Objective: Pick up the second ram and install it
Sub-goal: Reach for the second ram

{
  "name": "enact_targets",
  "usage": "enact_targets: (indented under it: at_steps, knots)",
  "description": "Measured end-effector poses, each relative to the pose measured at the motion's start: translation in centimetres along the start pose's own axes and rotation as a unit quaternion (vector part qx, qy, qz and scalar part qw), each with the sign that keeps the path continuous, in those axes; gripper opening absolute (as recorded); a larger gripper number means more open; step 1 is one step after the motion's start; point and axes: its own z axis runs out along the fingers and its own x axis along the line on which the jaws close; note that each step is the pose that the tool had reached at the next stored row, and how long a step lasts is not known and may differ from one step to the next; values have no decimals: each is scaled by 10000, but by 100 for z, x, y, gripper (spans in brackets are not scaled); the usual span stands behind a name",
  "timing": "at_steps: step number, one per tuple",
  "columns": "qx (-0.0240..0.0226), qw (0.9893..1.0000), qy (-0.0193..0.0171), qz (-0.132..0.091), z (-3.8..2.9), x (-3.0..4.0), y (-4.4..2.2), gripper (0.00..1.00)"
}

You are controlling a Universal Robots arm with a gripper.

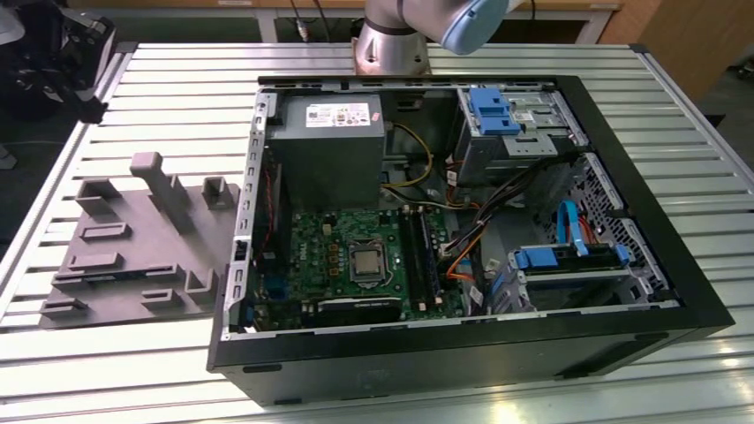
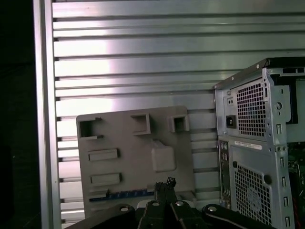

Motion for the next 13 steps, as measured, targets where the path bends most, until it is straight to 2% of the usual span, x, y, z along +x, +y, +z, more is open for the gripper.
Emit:
enact_targets:
  at_steps: [13]
  knots:
    - [0, 10000, 0, 0, 2, 42, -23, 11]
